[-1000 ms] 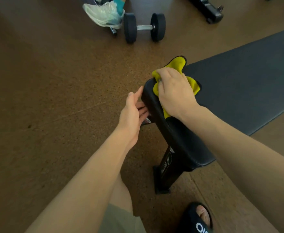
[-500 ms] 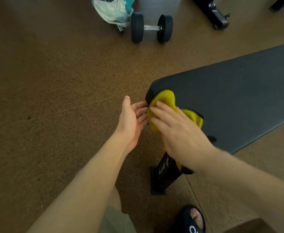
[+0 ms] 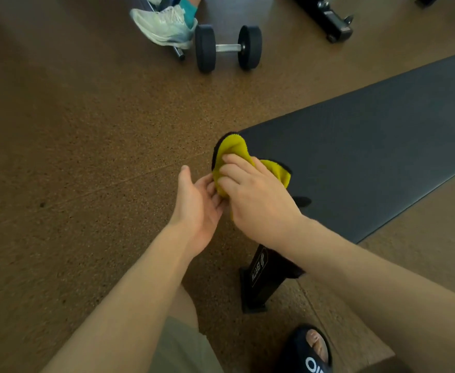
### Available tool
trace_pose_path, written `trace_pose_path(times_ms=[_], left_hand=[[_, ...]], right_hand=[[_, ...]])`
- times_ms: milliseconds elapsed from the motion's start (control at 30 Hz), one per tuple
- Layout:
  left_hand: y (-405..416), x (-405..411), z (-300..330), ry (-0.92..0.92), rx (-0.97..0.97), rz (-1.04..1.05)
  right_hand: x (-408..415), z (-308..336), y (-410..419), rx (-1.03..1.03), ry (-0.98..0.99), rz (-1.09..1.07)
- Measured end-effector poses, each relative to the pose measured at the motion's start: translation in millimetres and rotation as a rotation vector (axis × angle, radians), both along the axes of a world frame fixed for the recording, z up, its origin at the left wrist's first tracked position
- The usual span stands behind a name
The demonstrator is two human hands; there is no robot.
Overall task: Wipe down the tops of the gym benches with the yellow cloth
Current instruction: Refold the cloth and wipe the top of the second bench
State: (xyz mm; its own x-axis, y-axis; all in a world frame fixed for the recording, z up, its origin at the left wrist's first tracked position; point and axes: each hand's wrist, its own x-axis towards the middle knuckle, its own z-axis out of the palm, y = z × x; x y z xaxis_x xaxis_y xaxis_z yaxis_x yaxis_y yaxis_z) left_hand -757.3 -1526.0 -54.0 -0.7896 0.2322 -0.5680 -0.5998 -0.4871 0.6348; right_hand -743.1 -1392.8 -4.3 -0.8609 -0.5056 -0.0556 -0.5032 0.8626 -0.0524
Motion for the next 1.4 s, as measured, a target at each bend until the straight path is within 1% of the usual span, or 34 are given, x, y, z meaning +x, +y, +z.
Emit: trace_pose_path(times_ms=[100, 200, 267, 333, 400, 467, 500, 533, 600, 667, 733, 767, 833, 900, 967, 1000, 1100, 1167, 1233, 1300, 1333, 1367, 1400], left_hand=[[4, -2, 0, 0.056, -0.056, 0.003], [11, -3, 4, 0.103, -0.138, -0.004], [16, -3, 7, 0.125, -0.182, -0.025], [22, -1, 14, 0.137, -0.224, -0.038], [28, 0, 18, 0.149, -0.273, -0.04], [36, 1, 20, 0.136, -0.309, -0.046], [40, 1, 20, 0.135, -0.323, -0.058], [44, 0, 21, 0.135, -0.334, -0.073], [48, -3, 22, 0.115, -0.334, -0.081], [51, -8, 18, 0.107, -0.345, -0.073], [52, -14, 7, 0.086, -0.373, -0.056], [53, -17, 0, 0.076, -0.39, -0.048], [54, -21, -8, 0.061, -0.418, -0.045], [55, -22, -6, 0.051, -0.44, -0.056], [56, -22, -4, 0.049, -0.461, -0.059], [56, -22, -4, 0.047, -0.466, -0.059], [57, -25, -6, 0.033, -0.475, -0.049], [56, -27, -8, 0.022, -0.482, -0.054], [54, -25, -3, 0.005, -0.499, -0.063], [58, -18, 18, -0.003, -0.539, -0.091], [61, -15, 31, 0.008, -0.594, -0.108], [64, -10, 41, 0.036, -0.694, -0.123], [67, -5, 50, 0.102, -0.826, -0.126]], right_hand=[[-43, -4, -8, -0.108, 0.049, -0.039], [-79, -6, -14, -0.239, 0.058, -0.18], [-87, -5, 6, -0.33, 0.057, -0.271], [-87, -1, 47, -0.39, 0.095, -0.404], [-79, -3, 89, -0.384, 0.121, -0.561], [-61, -8, 105, -0.375, 0.127, -0.702], [-48, -10, 98, -0.366, 0.138, -0.731], [-30, -12, 85, -0.348, 0.149, -0.732], [12, -10, 56, -0.326, 0.148, -0.663], [61, -2, 37, -0.304, 0.071, -0.537], [94, 3, 39, -0.281, 0.003, -0.439], [95, 3, 51, -0.272, -0.008, -0.417], [68, -1, 80, -0.243, 0.033, -0.485], [19, -4, 109, -0.228, 0.04, -0.692], [-12, -3, 116, -0.219, 0.01, -0.849], [-10, -3, 107, -0.221, 0.022, -0.874], [51, -5, 62, -0.231, 0.112, -0.785], [92, -4, 41, -0.233, 0.094, -0.719], [100, -5, 43, -0.218, 0.071, -0.694], [88, -4, 51, -0.221, 0.068, -0.684], [78, -4, 54, -0.238, 0.06, -0.681], [68, -4, 56, -0.261, 0.044, -0.685], [59, -4, 58, -0.279, 0.029, -0.698]])
